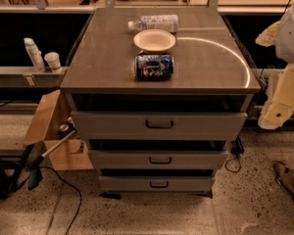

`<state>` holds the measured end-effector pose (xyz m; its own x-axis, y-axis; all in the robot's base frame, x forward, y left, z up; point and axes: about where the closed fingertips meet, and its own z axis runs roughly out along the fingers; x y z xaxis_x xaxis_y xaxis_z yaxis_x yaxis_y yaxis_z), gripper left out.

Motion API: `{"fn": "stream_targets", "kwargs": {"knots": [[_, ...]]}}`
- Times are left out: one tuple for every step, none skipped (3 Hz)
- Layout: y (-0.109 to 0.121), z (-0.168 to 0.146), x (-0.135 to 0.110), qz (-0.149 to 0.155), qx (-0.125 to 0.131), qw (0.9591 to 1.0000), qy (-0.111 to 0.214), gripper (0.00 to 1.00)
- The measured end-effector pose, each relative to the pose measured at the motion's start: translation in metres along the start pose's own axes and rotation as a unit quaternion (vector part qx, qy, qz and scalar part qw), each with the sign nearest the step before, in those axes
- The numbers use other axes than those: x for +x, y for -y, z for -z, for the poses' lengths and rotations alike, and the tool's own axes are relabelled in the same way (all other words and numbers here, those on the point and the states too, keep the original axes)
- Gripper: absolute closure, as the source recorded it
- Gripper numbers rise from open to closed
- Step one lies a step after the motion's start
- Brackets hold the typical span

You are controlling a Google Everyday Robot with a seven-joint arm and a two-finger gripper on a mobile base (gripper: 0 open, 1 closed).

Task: Open top drawer

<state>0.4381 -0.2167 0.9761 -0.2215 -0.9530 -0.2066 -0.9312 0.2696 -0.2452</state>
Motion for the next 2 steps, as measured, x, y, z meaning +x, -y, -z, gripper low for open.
{"fn": "stream_targets", "kwargs": {"knots": [[-0.0004,-0.0009,0.0001,0.002,0.001,1.0,0.003,0.0],[-0.0019,-0.0038,0.0005,0.007,0.002,0.9999,0.013,0.0]]}}
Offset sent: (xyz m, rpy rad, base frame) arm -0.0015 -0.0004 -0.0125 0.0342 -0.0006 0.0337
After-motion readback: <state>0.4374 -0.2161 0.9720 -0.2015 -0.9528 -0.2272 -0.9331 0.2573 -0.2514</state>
